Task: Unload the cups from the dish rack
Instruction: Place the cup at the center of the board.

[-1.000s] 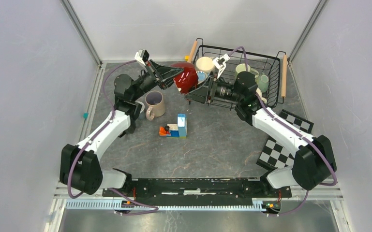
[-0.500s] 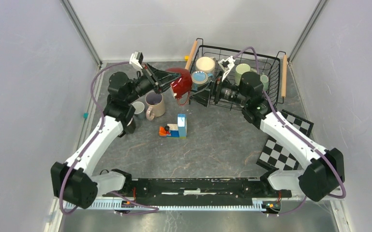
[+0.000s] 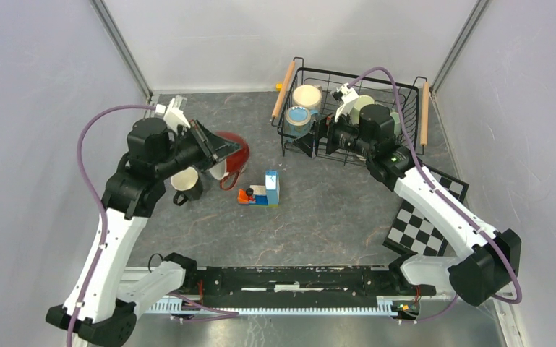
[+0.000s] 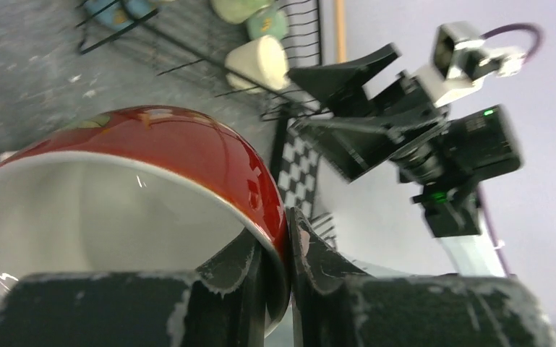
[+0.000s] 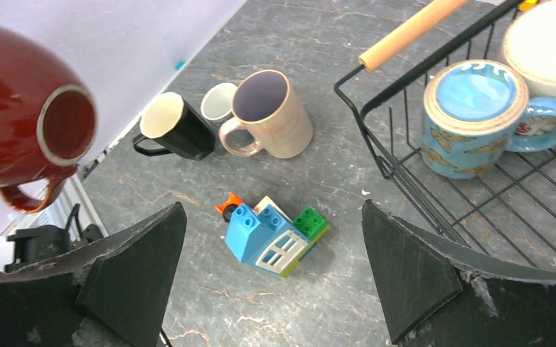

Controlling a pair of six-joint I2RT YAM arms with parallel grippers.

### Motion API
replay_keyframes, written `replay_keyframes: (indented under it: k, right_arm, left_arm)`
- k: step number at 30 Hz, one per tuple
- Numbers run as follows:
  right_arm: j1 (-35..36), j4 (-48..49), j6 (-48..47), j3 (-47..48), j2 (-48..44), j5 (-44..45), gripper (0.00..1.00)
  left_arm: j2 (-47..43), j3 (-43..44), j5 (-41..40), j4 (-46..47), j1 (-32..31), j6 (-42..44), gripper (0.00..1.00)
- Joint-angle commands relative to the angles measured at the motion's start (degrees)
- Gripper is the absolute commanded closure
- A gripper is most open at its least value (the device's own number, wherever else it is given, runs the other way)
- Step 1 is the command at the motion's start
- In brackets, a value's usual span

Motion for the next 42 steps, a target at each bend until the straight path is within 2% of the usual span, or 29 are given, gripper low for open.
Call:
replay_keyframes:
  k: [1, 8, 19, 42]
  right_arm:
    - [-0.23, -1.18, -2.23, 2.46, -0.62, 3.0, 0.02]
    - [-0.23, -1.45, -2.88, 2.91, -0.27, 3.77, 0.02]
    - [-0.21, -2.74, -4.15, 3.96, 0.91, 4.84, 0.02]
    - [-0.19, -4.57, -6.16, 5.29, 2.1, 5.1, 0.02]
  left_arm:
    - [-2.2, 2.07, -5.68, -14.03, 0.04, 9.75, 0.98]
    - [-0.63, -1.62, -14.6, -22.22, -1.52, 15.6, 0.98]
    - [8.28, -6.08, -28.8, -22.36, -8.77, 18.58, 0.98]
    - [26.77, -13.16, -34.18, -11.16, -8.5, 20.57, 0.98]
